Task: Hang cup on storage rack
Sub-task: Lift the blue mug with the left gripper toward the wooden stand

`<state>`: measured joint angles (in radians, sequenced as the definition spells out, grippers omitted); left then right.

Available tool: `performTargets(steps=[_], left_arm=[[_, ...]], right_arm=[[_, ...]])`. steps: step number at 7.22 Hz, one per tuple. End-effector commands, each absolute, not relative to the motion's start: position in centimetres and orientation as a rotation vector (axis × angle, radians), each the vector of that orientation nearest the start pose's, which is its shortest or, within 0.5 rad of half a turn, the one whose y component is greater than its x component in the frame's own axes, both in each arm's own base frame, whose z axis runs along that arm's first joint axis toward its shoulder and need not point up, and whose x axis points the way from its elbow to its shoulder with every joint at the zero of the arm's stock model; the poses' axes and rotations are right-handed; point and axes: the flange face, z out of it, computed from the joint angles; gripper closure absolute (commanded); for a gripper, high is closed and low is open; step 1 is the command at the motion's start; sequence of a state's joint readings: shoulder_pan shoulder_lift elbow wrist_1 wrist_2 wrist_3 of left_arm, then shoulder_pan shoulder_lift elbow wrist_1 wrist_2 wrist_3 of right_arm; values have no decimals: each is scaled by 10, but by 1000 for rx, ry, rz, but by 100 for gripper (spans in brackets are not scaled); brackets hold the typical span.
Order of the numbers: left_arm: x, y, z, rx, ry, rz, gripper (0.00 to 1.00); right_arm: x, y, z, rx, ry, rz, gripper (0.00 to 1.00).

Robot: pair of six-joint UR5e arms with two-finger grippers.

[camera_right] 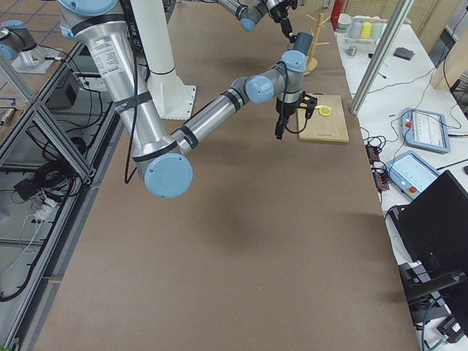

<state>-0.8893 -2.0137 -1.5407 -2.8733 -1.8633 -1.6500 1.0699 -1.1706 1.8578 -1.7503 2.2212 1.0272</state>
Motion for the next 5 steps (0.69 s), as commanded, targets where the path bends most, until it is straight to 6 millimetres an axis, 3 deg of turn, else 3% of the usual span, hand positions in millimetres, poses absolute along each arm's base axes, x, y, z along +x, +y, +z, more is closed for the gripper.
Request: performTargets(steps=[1, 3, 5], left_arm=[[303, -559, 320, 423, 1822, -670, 100], [290, -568, 310, 415, 1949, -915, 100], [280, -578, 325, 462, 1999, -1096, 100]], right_arm=[[-222, -555, 322, -85, -804, 337, 0], [-222, -554, 320, -83, -808, 335, 0], [-223, -556, 312, -73, -816, 335, 0]])
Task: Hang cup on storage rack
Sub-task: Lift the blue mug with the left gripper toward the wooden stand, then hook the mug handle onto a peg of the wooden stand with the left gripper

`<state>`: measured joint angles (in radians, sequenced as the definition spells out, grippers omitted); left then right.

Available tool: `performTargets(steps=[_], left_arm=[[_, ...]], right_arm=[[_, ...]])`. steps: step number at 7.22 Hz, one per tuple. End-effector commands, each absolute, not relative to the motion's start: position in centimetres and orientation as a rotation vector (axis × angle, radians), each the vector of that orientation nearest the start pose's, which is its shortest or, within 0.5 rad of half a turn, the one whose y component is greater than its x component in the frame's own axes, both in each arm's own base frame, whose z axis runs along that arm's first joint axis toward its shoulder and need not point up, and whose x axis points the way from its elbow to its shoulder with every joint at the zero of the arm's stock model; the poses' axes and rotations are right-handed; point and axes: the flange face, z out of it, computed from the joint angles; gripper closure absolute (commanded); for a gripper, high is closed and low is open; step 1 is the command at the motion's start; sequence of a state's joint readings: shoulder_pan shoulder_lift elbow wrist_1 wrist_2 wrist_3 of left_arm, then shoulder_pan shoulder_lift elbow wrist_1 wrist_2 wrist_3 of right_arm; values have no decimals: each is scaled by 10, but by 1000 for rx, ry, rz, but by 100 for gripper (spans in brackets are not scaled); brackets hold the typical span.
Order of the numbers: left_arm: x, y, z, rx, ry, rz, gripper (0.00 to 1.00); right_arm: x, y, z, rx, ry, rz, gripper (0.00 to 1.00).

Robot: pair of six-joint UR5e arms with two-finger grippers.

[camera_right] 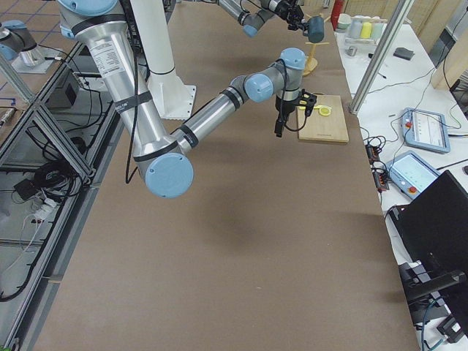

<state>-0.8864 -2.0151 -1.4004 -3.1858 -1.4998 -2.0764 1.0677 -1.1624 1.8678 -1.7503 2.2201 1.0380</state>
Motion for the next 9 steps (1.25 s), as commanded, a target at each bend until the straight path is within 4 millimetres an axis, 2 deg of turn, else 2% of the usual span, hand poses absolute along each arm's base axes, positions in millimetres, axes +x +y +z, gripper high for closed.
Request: performTargets(steps=[1, 2, 3, 5, 7, 9], left_arm=[[283, -586, 355, 404, 2027, -1177, 100], [289, -594, 362, 402, 2057, -1230, 100], [307, -589, 356, 400, 2072, -1249, 100], [324, -587, 348, 391, 2080, -1248, 100], [329, -593, 355, 390, 2058, -1258, 100], [325, -598, 358, 393, 2055, -1270, 100]], right_arm=[[-223, -557, 309, -71, -819, 337, 0], [-223, -556, 302, -66, -828, 345, 0], [-222, -555, 299, -68, -832, 351, 0], [-222, -555, 298, -66, -834, 350, 0], [-221, -554, 299, -67, -834, 352, 0], [-221, -555, 299, -68, -833, 352, 0]])
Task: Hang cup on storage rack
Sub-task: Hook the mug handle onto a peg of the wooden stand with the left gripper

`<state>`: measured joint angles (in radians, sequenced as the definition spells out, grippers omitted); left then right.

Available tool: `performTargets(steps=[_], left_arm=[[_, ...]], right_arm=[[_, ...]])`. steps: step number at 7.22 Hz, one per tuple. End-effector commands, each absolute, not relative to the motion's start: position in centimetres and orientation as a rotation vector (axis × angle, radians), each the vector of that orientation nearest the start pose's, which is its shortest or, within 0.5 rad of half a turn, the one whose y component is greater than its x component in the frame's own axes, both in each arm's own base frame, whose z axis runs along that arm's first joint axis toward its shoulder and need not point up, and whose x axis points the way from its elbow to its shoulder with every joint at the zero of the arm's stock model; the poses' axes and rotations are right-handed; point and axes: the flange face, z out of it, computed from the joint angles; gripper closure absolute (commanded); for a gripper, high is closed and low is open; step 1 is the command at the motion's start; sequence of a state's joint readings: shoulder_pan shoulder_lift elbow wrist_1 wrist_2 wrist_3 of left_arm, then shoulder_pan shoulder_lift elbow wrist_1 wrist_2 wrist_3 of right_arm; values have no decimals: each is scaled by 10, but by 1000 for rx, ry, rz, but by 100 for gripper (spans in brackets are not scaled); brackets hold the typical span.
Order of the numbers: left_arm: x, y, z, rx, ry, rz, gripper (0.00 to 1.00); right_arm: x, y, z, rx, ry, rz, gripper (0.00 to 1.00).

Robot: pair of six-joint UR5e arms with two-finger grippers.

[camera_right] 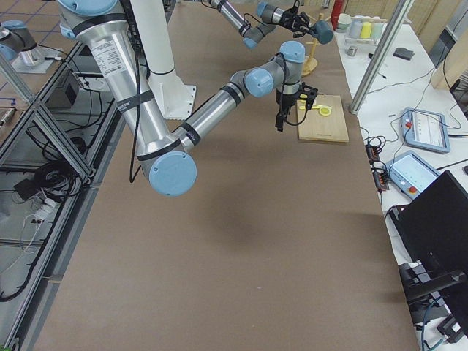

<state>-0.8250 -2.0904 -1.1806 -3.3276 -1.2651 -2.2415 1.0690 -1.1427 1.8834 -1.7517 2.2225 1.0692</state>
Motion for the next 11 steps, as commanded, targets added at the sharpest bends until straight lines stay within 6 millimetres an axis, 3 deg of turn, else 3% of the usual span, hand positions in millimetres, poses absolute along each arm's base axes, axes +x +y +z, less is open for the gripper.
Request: performTargets(steps=[1, 5, 8, 11], left_arm=[[319, -603, 363, 369, 2060, -1300, 100], [303, -616, 391, 327, 2071, -1377, 100], [300, -612, 411, 200, 2178, -1423, 100], [295, -606, 421, 184, 2211, -1412, 100]], right_arm=[[-221, -554, 299, -67, -834, 352, 0], [-222, -555, 299, -66, -830, 353, 0], [-220, -552, 295, -57, -836, 349, 0], [-221, -551, 293, -55, -838, 347, 0]])
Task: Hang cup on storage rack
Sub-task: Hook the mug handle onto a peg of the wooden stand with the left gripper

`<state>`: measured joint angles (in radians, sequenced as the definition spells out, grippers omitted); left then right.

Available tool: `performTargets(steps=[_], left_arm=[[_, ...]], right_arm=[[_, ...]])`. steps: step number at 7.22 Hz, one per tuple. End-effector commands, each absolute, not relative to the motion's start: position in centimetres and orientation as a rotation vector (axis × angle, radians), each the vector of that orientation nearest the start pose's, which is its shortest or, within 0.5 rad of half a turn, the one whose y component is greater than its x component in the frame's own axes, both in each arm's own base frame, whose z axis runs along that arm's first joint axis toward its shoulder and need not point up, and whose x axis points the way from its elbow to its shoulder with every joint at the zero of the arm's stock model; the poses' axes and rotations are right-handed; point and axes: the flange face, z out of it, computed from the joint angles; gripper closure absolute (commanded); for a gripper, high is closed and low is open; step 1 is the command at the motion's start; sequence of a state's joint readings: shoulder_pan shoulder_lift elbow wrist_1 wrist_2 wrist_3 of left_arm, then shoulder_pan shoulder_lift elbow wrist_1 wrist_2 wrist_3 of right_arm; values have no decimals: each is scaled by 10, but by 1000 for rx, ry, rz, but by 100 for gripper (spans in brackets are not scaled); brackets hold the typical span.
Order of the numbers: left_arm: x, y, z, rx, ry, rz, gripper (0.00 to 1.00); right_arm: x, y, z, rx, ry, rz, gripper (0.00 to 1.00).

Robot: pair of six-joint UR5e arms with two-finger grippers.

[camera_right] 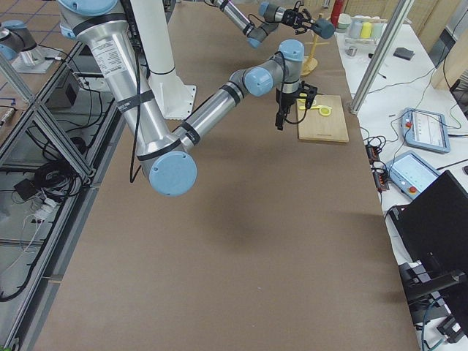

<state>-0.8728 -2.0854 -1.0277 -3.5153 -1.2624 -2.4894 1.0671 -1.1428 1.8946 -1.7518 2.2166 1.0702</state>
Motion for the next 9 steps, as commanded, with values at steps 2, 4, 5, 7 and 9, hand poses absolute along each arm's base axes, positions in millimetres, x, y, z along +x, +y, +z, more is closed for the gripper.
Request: performTargets(steps=[2, 4, 5, 7, 9], left_arm=[[294, -606, 424, 186, 2208, -1415, 100], [294, -606, 432, 186, 2193, -1422, 100], [294, -606, 436, 187, 2195, -1423, 100], [294, -606, 437, 185, 2195, -1423, 100], [293, -606, 439, 187, 2192, -1426, 100]], right_arm=[[-221, -551, 293, -55, -838, 347, 0], [-220, -549, 290, -49, -843, 345, 0], [-220, -549, 290, -49, -843, 345, 0], [-220, -549, 290, -50, -843, 343, 0], [-220, -549, 290, -50, -843, 343, 0]])
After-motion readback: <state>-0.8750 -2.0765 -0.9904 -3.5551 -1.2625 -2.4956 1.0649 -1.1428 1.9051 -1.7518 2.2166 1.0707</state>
